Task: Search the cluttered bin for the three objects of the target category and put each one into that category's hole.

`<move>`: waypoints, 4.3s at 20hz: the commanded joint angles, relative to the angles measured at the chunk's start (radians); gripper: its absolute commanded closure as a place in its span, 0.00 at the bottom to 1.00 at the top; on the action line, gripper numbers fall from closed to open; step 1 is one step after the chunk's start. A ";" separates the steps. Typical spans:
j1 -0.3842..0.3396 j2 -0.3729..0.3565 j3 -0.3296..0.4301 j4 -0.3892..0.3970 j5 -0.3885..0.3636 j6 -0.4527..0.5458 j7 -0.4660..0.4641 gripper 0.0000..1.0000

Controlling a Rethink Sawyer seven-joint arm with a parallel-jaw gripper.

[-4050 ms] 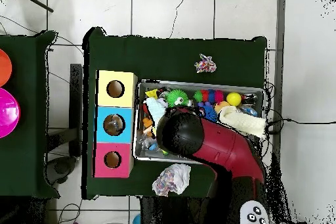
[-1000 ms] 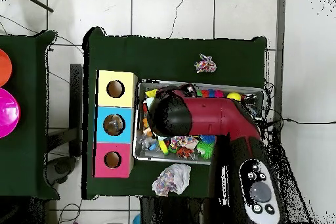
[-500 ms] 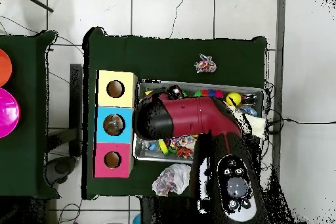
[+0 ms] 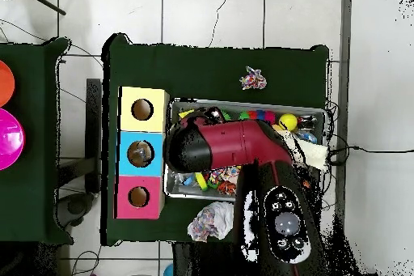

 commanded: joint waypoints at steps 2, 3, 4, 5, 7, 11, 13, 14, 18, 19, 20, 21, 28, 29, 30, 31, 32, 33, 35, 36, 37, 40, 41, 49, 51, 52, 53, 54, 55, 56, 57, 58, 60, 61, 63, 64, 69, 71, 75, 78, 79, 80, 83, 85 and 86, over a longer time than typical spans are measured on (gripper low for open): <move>-0.025 0.072 0.046 0.053 -0.079 -0.075 0.027 0.00; -0.025 0.076 0.046 0.052 -0.081 -0.079 0.028 0.00; -0.026 0.078 0.046 0.047 -0.080 -0.081 0.031 0.00; -0.018 0.080 0.037 0.040 -0.090 -0.081 0.032 0.00; 0.014 0.082 0.005 0.015 -0.123 -0.077 0.034 0.00; 0.018 0.081 0.004 0.003 -0.128 -0.060 0.030 0.00; 0.010 0.078 0.015 0.002 -0.128 -0.052 0.024 0.00; 0.006 0.074 0.021 0.003 -0.125 -0.048 0.022 0.00; -0.012 0.030 0.039 0.035 -0.104 -0.033 0.013 0.00; -0.018 0.011 0.049 0.044 -0.091 -0.013 0.003 0.00; -0.024 -0.008 0.058 0.053 -0.078 0.007 -0.008 0.00; -0.030 -0.026 0.067 0.066 -0.063 0.023 -0.012 0.00; -0.080 -0.138 0.122 0.190 -0.011 0.051 -0.046 0.00; -0.081 -0.144 0.124 0.198 -0.014 0.052 -0.048 0.00; -0.082 -0.146 0.124 0.208 -0.024 0.046 -0.051 0.00; -0.080 -0.144 0.122 0.212 -0.030 0.039 -0.044 0.00; -0.077 -0.144 0.118 0.216 -0.037 0.034 -0.035 0.00; -0.070 -0.144 0.113 0.218 -0.048 0.028 -0.030 0.00; -0.055 -0.145 0.099 0.227 -0.065 0.010 -0.012 0.00; -0.052 -0.148 0.096 0.235 -0.066 0.003 -0.002 0.00; -0.048 -0.151 0.093 0.242 -0.067 -0.003 0.005 0.00; -0.024 -0.154 0.071 0.256 -0.086 -0.020 0.029 0.00; -0.015 -0.154 0.062 0.261 -0.091 -0.029 0.042 0.00; 0.030 -0.125 0.009 0.279 -0.117 -0.094 0.115 0.00; 0.037 -0.120 0.003 0.287 -0.118 -0.108 0.124 0.00; 0.037 -0.117 0.003 0.292 -0.117 -0.117 0.127 0.00; 0.036 -0.114 0.002 0.297 -0.116 -0.126 0.130 0.00; 0.035 -0.111 0.002 0.302 -0.114 -0.135 0.134 0.00; 0.034 -0.106 0.000 0.305 -0.113 -0.145 0.139 0.00; 0.033 -0.101 -0.001 0.308 -0.111 -0.156 0.144 0.00; 0.025 -0.092 0.001 0.314 -0.104 -0.173 0.151 0.00; 0.017 -0.082 0.003 0.316 -0.099 -0.189 0.156 0.00; 0.010 -0.063 0.003 0.316 -0.094 -0.217 0.165 0.00; 0.009 -0.055 0.000 0.315 -0.093 -0.227 0.166 0.00; 0.006 -0.044 -0.003 0.314 -0.091 -0.240 0.164 0.00; 0.003 -0.042 -0.002 0.314 -0.086 -0.243 0.162 0.00; -0.005 -0.026 -0.004 0.310 -0.077 -0.258 0.152 0.00; -0.006 -0.025 -0.006 0.311 -0.074 -0.262 0.155 0.00; -0.010 -0.023 -0.004 0.313 -0.071 -0.265 0.156 0.00; -0.034 -0.004 0.002 0.326 -0.044 -0.285 0.185 0.00; -0.039 0.001 0.005 0.326 -0.043 -0.287 0.184 0.00; -0.039 0.005 0.007 0.321 -0.048 -0.277 0.174 0.00; -0.036 0.011 0.007 0.310 -0.051 -0.258 0.163 0.00; -0.026 0.013 -0.003 0.306 -0.053 -0.259 0.170 0.00; -0.020 0.014 -0.009 0.303 -0.054 -0.257 0.172 0.00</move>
